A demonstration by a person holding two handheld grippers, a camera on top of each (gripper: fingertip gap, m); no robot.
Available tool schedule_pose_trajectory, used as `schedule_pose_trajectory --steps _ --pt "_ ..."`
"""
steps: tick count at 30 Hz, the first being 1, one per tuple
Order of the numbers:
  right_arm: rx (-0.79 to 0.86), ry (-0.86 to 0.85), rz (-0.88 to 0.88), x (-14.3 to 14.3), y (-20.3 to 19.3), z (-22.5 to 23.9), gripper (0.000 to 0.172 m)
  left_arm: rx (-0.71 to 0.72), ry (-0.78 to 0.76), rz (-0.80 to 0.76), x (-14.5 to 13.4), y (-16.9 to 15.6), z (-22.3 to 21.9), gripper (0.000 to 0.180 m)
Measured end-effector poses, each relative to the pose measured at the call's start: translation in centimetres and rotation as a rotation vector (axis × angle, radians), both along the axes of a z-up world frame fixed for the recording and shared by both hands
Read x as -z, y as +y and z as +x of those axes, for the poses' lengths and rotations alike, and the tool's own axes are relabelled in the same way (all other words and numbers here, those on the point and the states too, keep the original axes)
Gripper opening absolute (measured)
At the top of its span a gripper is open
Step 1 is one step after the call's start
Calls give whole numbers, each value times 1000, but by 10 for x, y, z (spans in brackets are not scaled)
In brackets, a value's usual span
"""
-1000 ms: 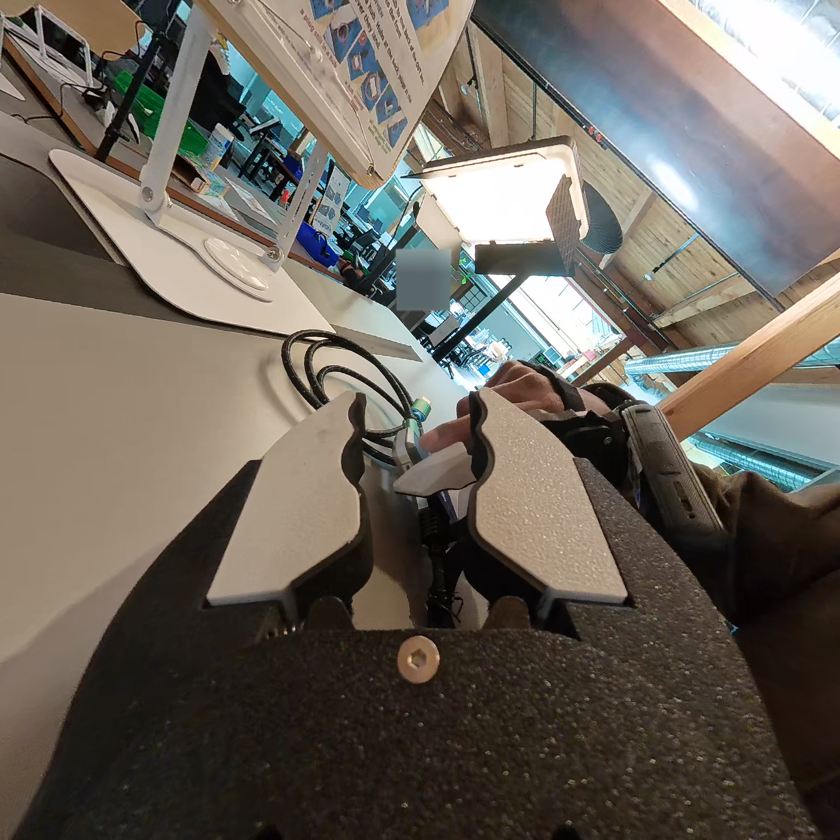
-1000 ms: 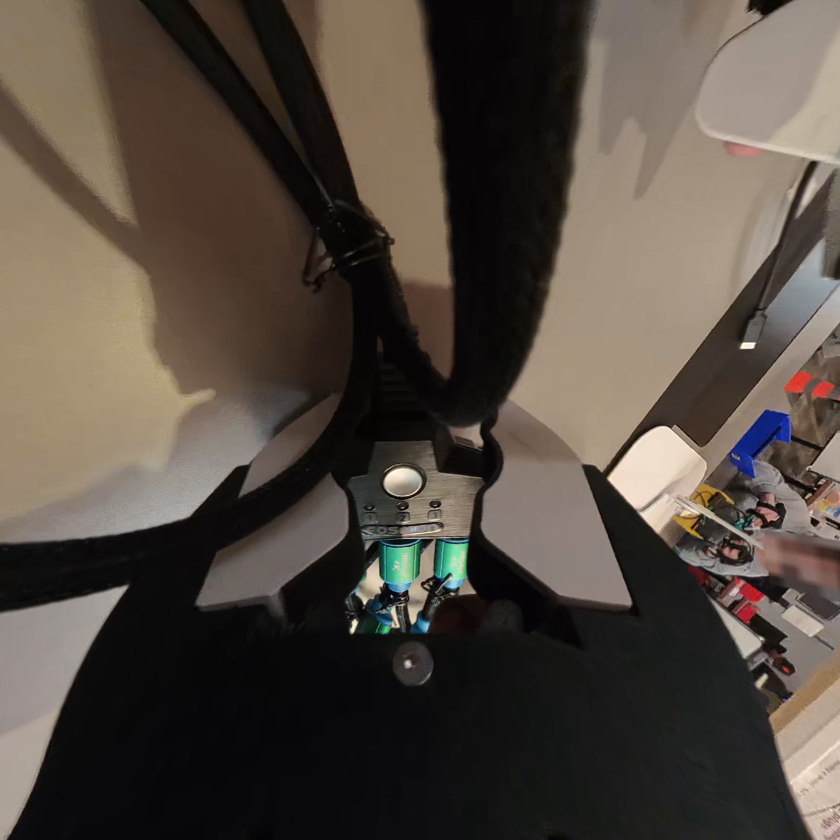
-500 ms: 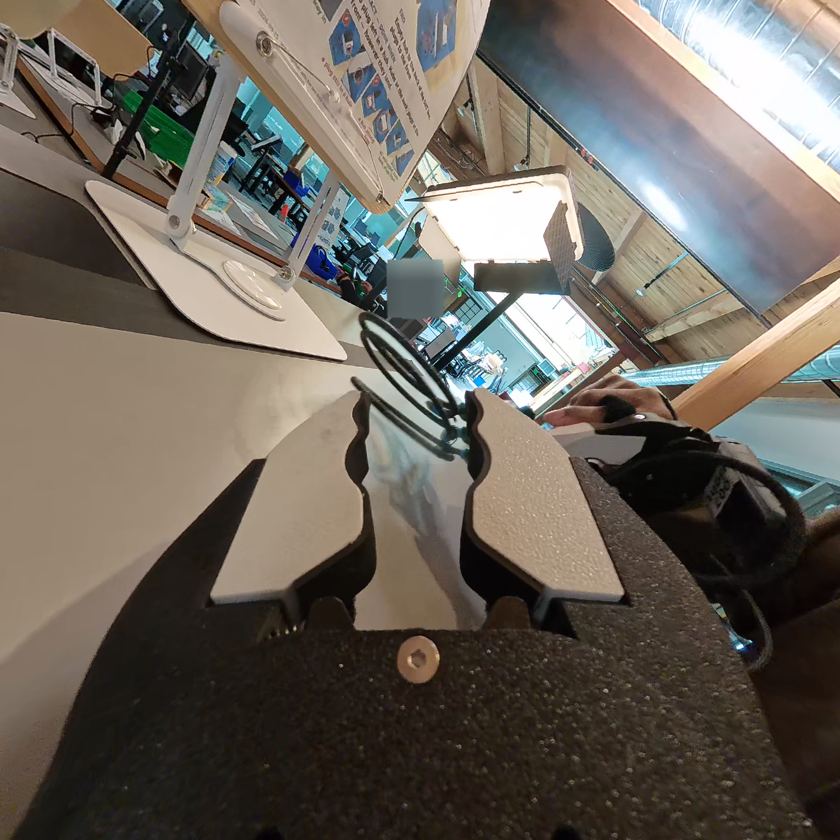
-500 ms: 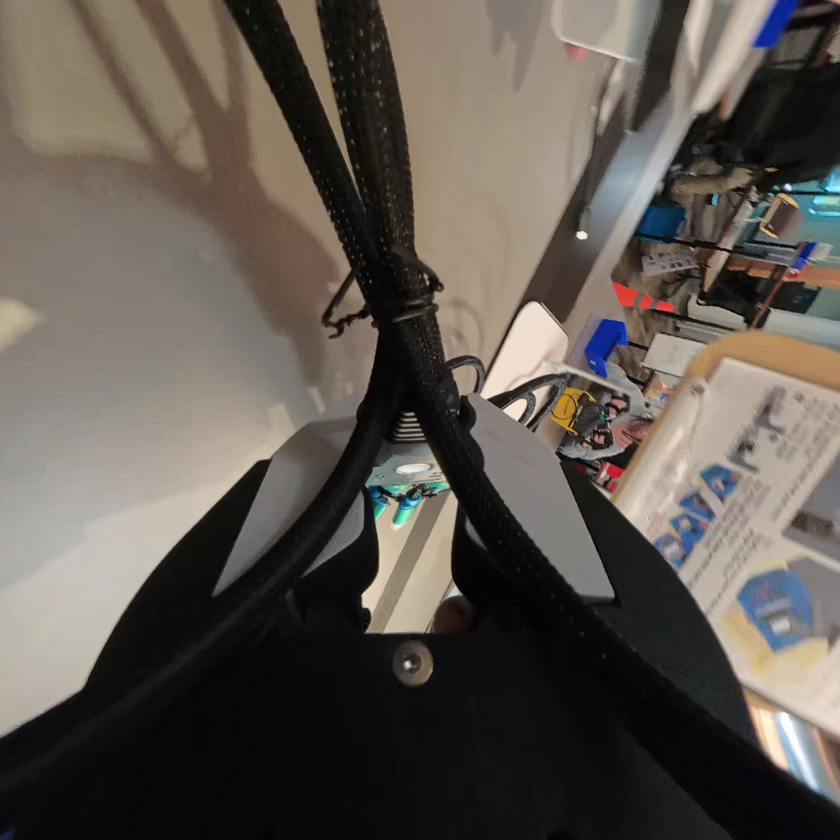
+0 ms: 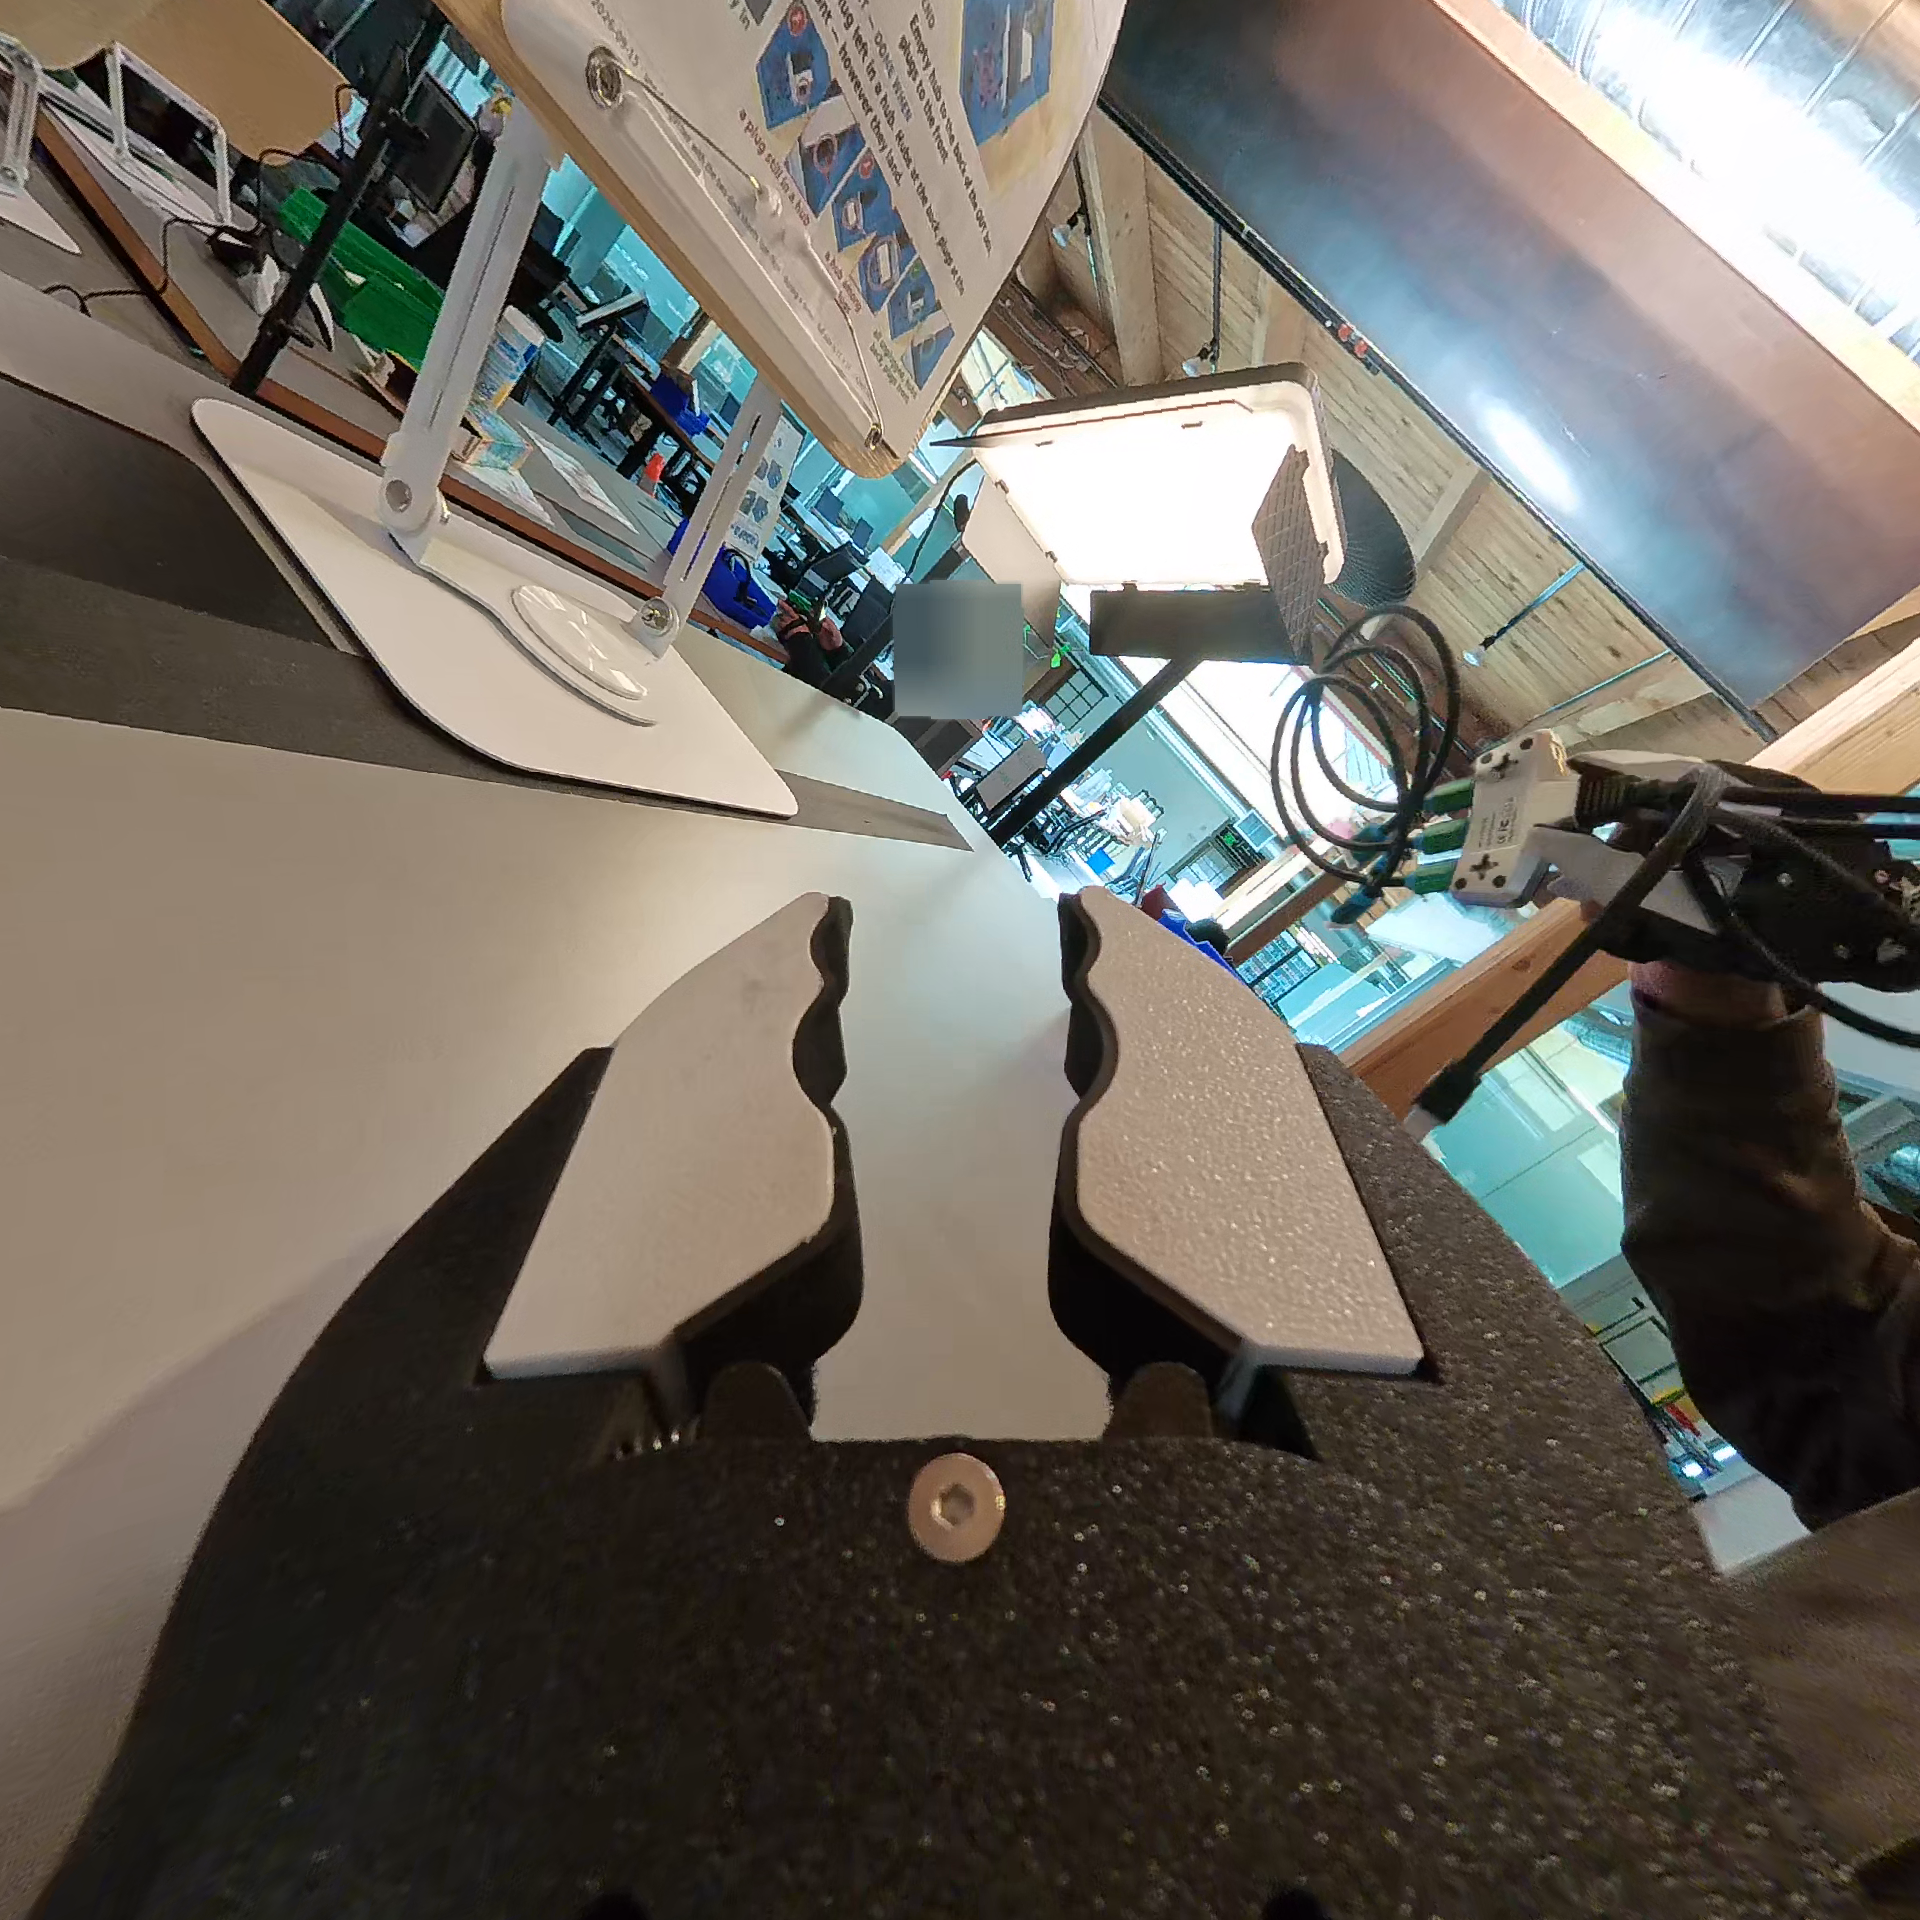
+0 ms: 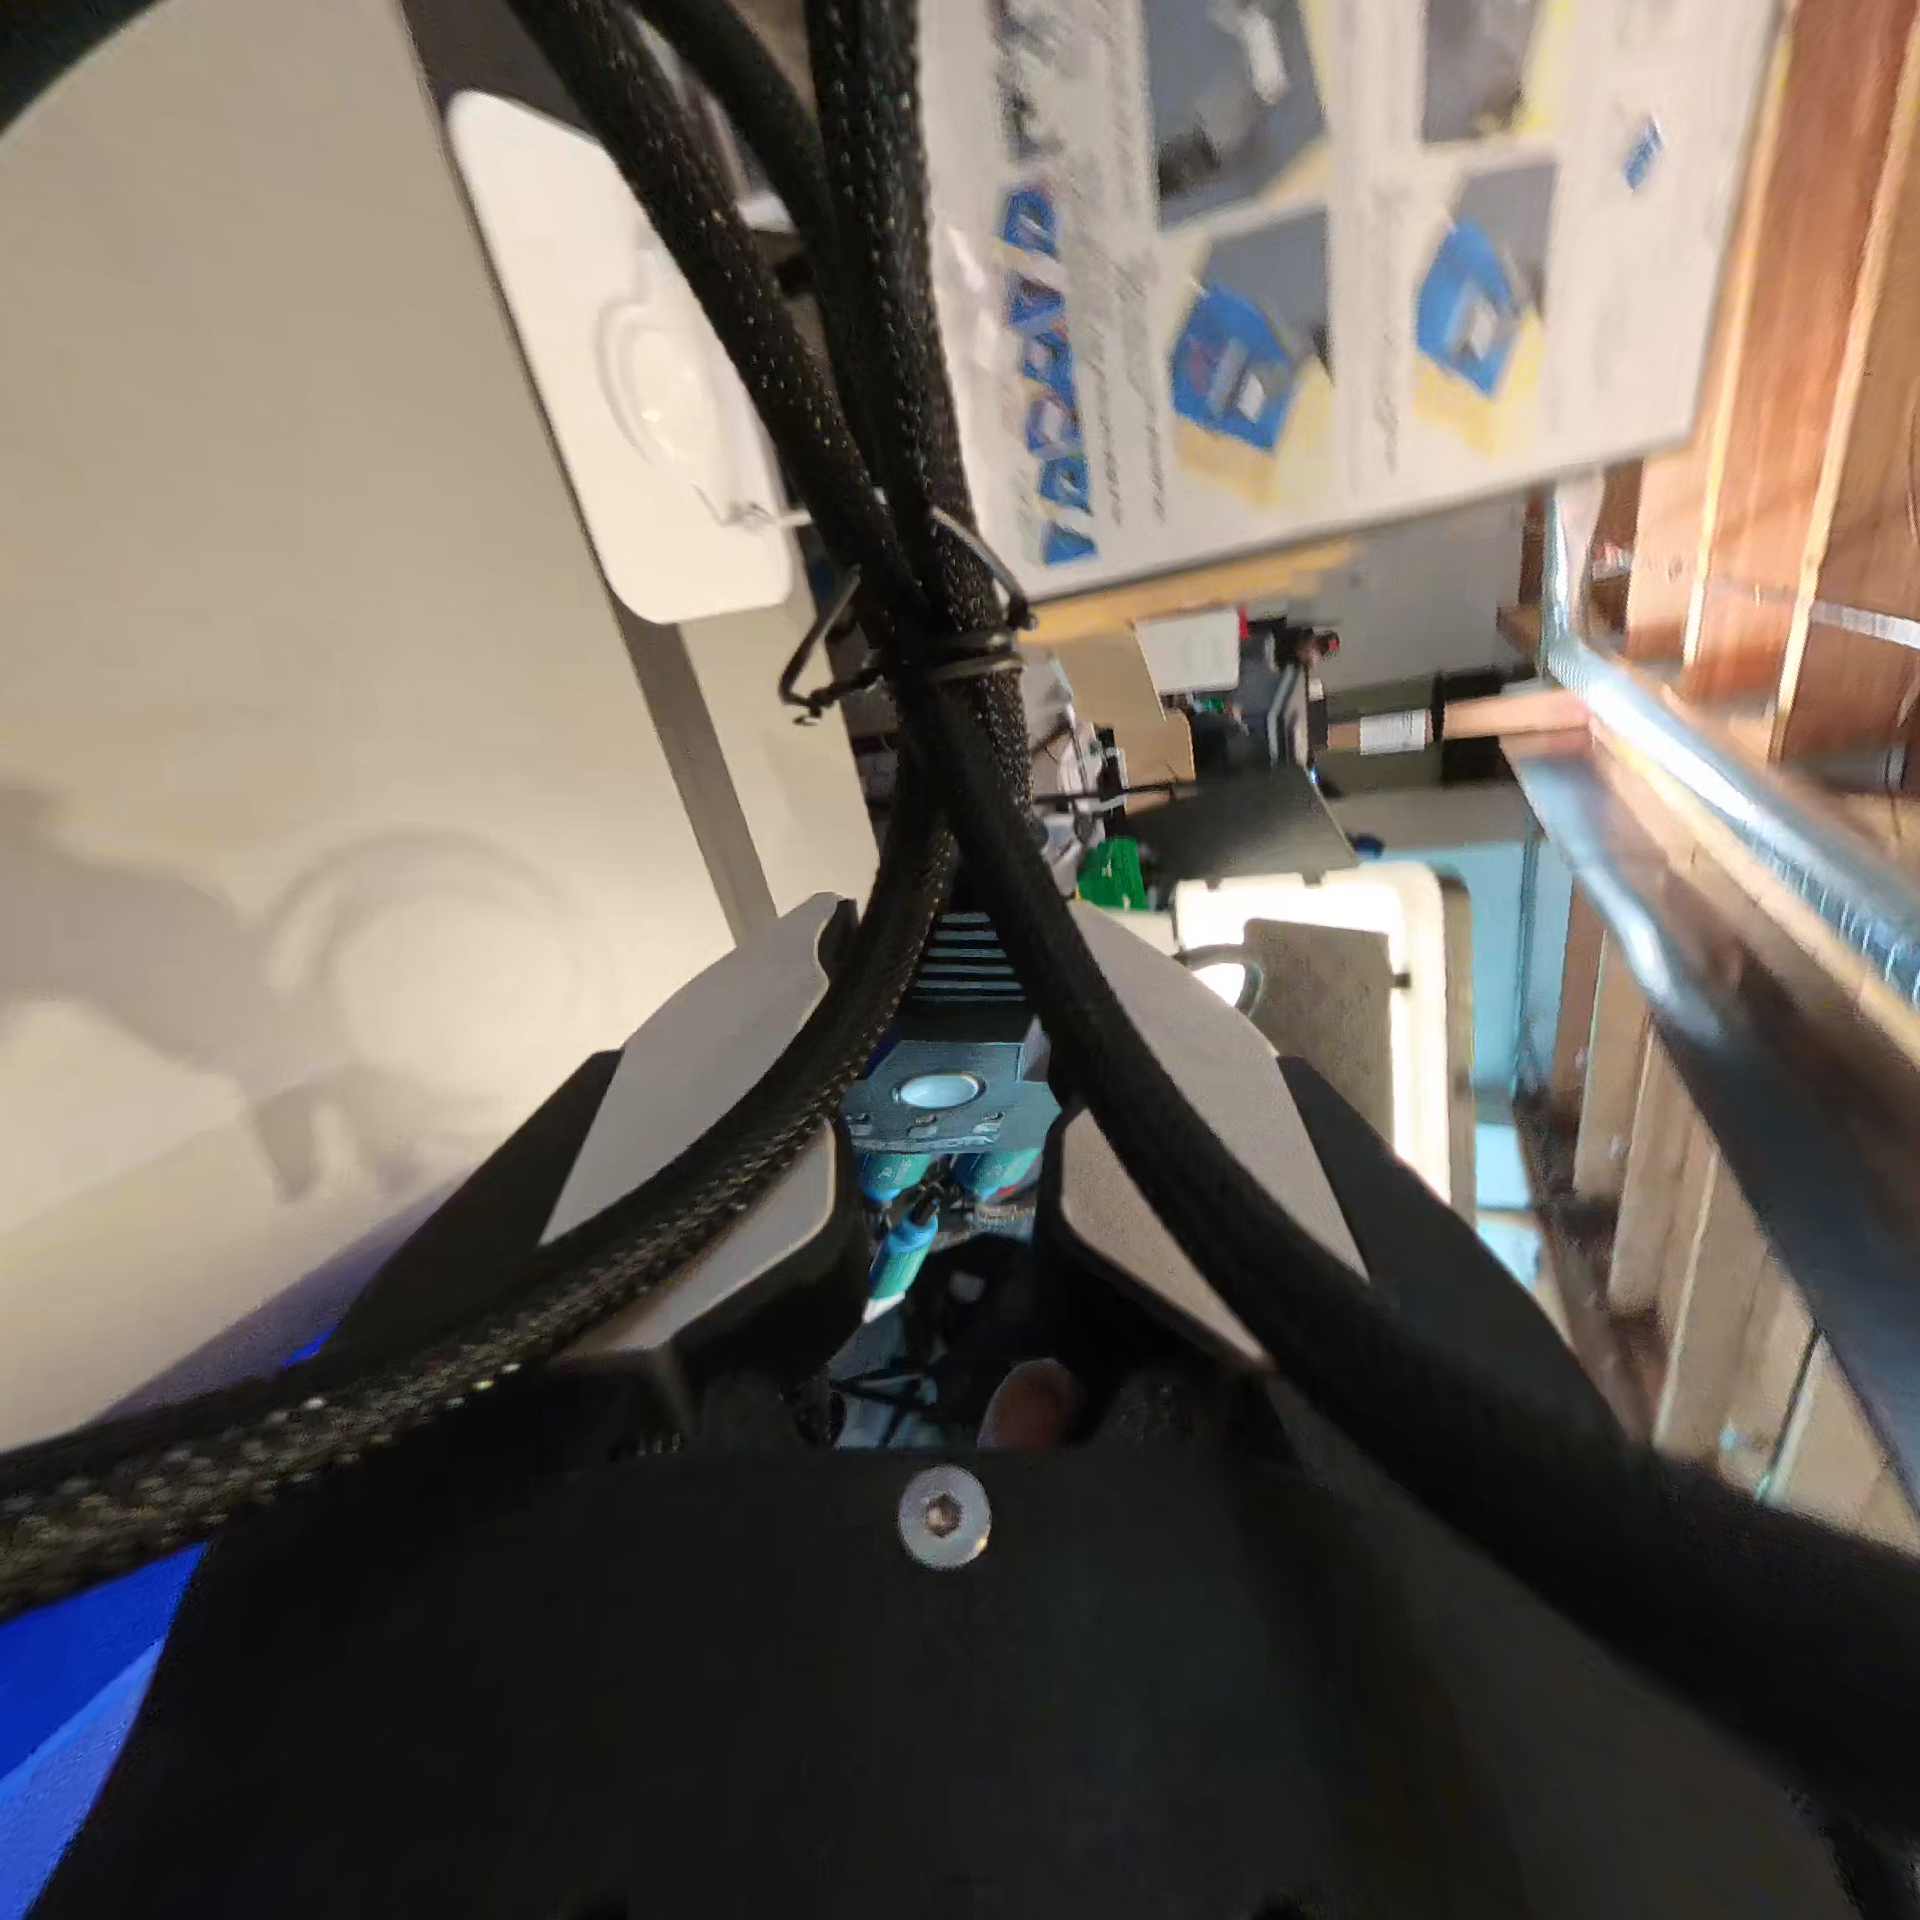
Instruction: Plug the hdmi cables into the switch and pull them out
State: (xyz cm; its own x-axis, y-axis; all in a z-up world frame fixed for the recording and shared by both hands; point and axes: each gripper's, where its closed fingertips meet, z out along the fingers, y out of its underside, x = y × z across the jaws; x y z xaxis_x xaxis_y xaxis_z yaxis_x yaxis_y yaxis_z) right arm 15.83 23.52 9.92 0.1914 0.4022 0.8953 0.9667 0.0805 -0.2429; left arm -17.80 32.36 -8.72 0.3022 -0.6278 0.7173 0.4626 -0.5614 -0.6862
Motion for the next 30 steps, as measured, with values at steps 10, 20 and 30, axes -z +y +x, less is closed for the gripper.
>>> schedule_pose_trajectory --steps 10,20,30 --pt "350 560 -14 -10 1 144 29 15 -14 4 -1 -5 7 38" --pt "480 1010 12 63 23 219 28 36 -9 5 -1 -10 15 38" --pt "587 989 -159 141 37 209 24 38 -20 2 -1 -10 14 38"
